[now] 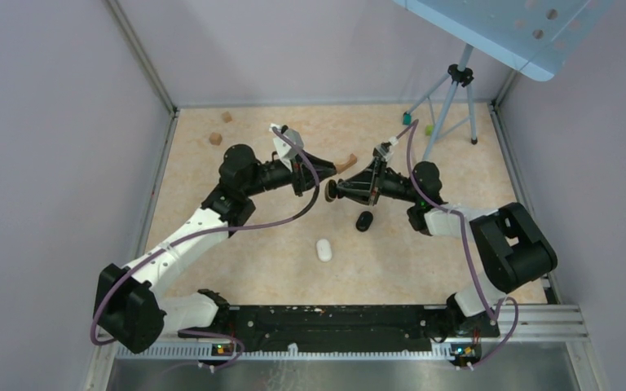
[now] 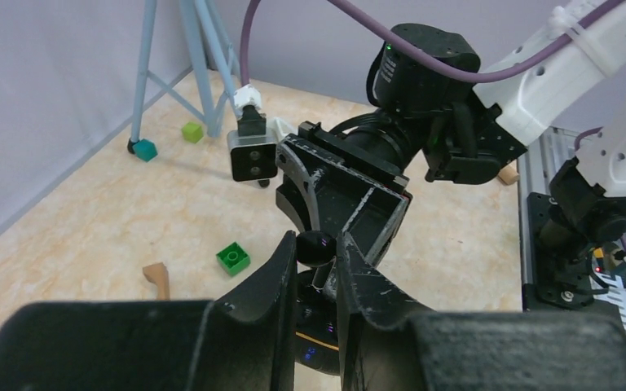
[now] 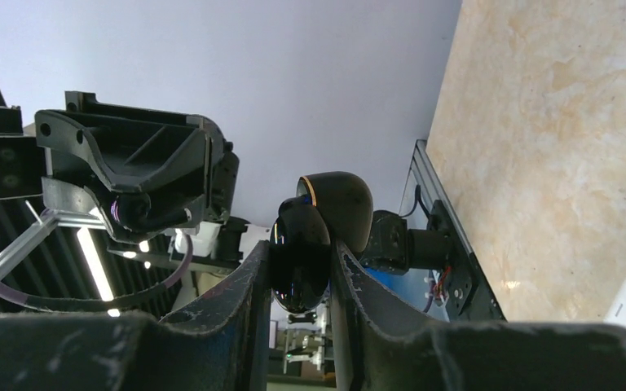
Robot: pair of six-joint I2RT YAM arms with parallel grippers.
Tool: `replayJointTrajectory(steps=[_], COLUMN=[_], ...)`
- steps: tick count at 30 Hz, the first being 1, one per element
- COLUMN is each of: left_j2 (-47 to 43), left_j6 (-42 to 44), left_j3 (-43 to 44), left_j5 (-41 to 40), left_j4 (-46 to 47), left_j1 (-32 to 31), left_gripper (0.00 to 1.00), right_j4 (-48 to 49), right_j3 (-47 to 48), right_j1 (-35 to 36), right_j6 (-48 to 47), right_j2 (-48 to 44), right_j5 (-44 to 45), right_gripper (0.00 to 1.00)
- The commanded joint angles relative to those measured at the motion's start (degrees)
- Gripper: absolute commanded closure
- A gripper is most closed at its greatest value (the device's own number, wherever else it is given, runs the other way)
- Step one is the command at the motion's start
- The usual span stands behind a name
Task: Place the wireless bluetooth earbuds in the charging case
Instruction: Insert the right earbud into the right side groove of the charging case.
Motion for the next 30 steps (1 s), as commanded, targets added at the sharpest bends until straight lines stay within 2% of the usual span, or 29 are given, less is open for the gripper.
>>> replayJointTrajectory(steps=[1,5,11,18,24,30], left_j2=[-2.0,-2.46,-0.84,1.85,3.97,4.92], left_j6=[-2.57,-3.99,-1.33,0.98,2.21,3.23], left_j3=[-1.34,-3.56,-3.1,-2.26,-1.03,-1.37], left_j5=[4.63,8.13,11.99,12.47,16.09,14.37], left_j4=[6.68,10.17,8.66,6.19,3.75,3.17], left_j1=[0.13,0.13,0.16,0.13,0.11,0.18], left_gripper=[0.89,0.89,0.9,0.9,0.92,0.94], right_j4=[7.08,7.46,7.7,7.6,7.48,8.08], right_j3=[0.05,-0.42,-0.81,-1.31,-1.36,-1.66], right_j1=[0.38,0.36,0.44,0.48,0.62,0.55], right_j6=[2.61,3.0,3.41,3.34,3.28,3.57], right_j2=[0.22,0.02,-0.52,-1.24,-1.34,-1.37], right_j5=[0.97,1.27,1.46,1.53,1.19,1.74], right_gripper=[1.0,1.0,1.0,1.0,1.0,1.0])
